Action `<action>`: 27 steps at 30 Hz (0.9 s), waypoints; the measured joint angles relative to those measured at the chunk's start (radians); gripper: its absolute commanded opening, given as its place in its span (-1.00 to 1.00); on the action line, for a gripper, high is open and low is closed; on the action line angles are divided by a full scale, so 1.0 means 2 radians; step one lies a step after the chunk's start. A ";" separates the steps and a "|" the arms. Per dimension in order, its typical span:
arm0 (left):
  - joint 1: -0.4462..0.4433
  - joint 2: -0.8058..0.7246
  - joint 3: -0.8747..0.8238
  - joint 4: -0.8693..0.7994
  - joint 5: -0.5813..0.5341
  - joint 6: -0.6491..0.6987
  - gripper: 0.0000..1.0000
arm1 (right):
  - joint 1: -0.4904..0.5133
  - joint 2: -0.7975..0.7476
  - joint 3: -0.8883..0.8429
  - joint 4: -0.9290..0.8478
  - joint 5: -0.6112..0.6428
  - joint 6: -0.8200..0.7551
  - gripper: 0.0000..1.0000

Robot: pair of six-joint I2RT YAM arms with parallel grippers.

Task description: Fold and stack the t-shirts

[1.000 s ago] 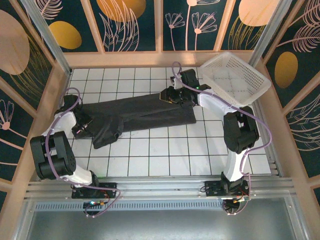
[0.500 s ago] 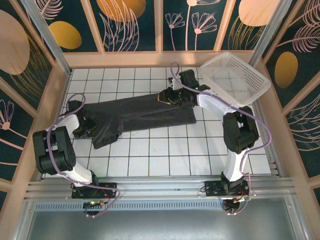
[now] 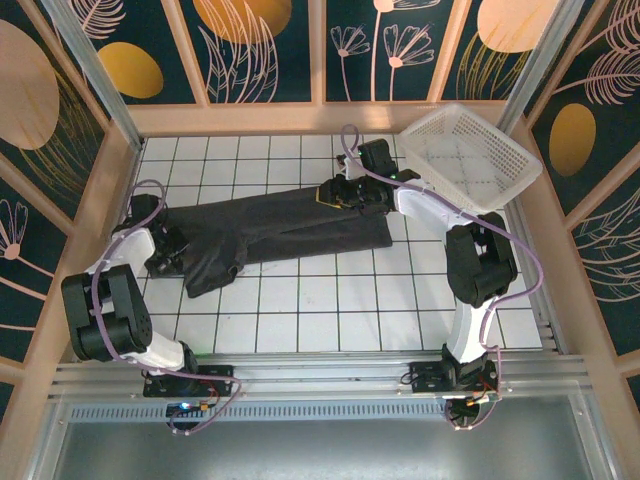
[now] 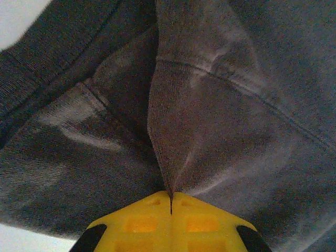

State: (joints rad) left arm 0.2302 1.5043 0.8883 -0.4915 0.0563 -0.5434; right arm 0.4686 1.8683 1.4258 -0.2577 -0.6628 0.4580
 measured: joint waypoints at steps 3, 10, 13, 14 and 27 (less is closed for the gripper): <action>0.000 0.000 0.033 -0.021 -0.012 -0.010 -1.00 | 0.000 0.002 0.003 0.000 0.005 0.000 -0.46; 0.000 0.024 0.118 -0.057 -0.024 -0.032 -1.00 | -0.003 0.007 0.005 -0.003 0.012 0.000 -0.47; -0.001 0.045 0.148 -0.073 -0.028 -0.036 -1.00 | -0.005 0.007 0.005 -0.004 0.017 0.000 -0.48; -0.001 0.054 0.161 -0.080 -0.031 -0.036 -1.00 | -0.006 0.007 0.005 -0.005 0.018 0.000 -0.48; -0.001 0.183 0.285 -0.113 -0.073 -0.019 -1.00 | -0.020 0.007 0.002 -0.010 0.034 0.000 -0.50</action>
State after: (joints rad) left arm 0.2291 1.8694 1.4590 -0.7177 -0.0906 -0.5819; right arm 0.4282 1.8832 1.4288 -0.2775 -0.5953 0.4580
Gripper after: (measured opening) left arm 0.043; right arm 0.255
